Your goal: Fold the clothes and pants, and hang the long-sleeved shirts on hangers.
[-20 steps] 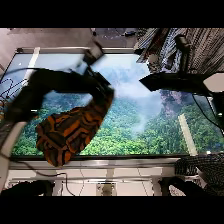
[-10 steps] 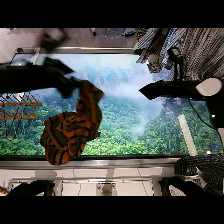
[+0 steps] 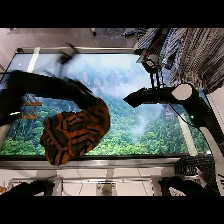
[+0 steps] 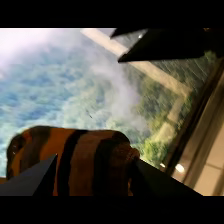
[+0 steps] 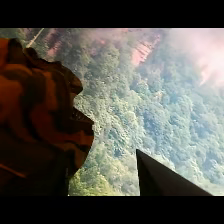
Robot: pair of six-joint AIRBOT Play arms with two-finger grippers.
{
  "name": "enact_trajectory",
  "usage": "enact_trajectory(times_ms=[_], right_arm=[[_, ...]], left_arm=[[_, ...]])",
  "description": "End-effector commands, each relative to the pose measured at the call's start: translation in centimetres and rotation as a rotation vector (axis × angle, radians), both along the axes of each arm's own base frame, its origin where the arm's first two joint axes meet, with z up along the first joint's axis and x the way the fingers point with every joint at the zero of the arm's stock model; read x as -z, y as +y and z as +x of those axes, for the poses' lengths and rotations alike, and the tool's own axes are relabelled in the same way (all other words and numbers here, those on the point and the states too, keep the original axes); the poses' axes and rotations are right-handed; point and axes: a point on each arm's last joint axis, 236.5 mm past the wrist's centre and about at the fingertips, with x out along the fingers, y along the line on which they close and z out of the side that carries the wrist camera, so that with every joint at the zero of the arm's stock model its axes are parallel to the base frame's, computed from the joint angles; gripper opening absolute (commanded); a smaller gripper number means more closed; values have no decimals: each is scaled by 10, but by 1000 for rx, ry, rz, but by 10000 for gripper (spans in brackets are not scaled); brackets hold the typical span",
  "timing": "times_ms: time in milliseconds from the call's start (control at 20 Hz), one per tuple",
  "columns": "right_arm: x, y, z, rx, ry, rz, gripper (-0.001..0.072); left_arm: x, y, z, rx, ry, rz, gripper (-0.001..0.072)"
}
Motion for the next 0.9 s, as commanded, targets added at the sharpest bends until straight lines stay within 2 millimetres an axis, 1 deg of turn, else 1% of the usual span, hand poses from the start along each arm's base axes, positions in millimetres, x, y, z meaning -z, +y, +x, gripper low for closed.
enact_trajectory(times_ms=[0,50,100,150,200,250,350,400,450,500,550,600,650,700,750,850], right_arm=[[18,-27,-6,6,60,-80,479],[22,-34,-12,4,97,-85,479],[25,-39,-18,-4,130,-89,479],[27,-40,-24,-14,152,-92,479],[28,-37,-27,-26,165,-86,478],[26,-31,-29,-38,165,-76,478],[22,-11,-33,-79,147,-55,478],[21,5,-38,-112,141,-44,478],[22,22,-45,-152,137,-42,478],[25,44,-54,-203,133,-46,477],[30,68,-64,-253,126,-48,477],[37,96,-76,-311,118,-51,477],[48,125,-90,-370,111,-58,477],[61,153,-105,-425,107,-68,477],[79,179,-122,-480,99,-93,478],[124,225,-159,-592,69,-163,479]], left_arm=[[126,-38,-43,123,442,125,523],[144,-32,-54,120,564,164,523],[149,-27,-63,145,649,172,522],[145,-23,-65,153,678,162,510],[137,-18,-62,144,665,151,493],[123,-14,-53,126,626,130,494],[85,-2,-40,96,519,96,493],[64,10,-34,72,440,99,493],[44,29,-29,37,349,123,493],[29,52,-24,-9,259,171,493],[17,84,-17,-75,164,248,493],[5,124,-9,-180,80,346,494],[-8,162,-4,-282,11,424,496],[-22,189,-4,-348,-41,462,496],[-36,211,-6,-400,-82,475,497],[-52,241,-14,-473,-107,475,497]])
